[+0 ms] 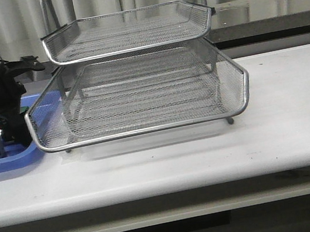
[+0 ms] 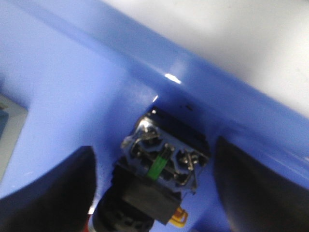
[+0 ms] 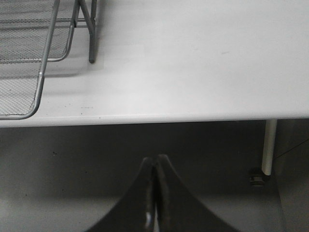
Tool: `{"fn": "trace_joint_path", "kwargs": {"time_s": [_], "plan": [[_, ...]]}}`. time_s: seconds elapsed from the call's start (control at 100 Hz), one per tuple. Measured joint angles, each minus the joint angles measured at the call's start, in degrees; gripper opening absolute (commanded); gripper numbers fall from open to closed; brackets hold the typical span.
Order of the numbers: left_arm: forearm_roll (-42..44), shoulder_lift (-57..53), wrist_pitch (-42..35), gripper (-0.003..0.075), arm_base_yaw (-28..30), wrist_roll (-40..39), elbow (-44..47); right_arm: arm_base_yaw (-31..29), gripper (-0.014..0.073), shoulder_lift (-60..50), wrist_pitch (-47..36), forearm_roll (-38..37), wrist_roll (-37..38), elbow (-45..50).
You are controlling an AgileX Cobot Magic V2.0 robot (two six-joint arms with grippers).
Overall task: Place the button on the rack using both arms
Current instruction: 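Lower the left gripper into the blue tray and grasp the red push button, then lift the red push button out of the blue tray with the left gripper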
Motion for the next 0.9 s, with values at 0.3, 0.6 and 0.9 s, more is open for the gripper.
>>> {"fn": "trace_joint_path", "kwargs": {"time_s": [0.3, 0.6, 0.9], "plan": [[0.4, 0.1, -0.4, 0.0004, 0.0, 0.1, 0.0, 0.0, -0.0068, 0.0, 0.0, 0.0, 0.0, 0.0], [3.6, -0.1, -1.4, 0.0004, 0.0, 0.1, -1.0, 0.0, -0.0068, 0.0, 0.0, 0.0, 0.0, 0.0], [1.1, -0.1, 8.7, 0.0004, 0.0, 0.1, -13.3, 0.0, -0.0068, 0.0, 0.0, 0.0, 0.0, 0.0]]}}
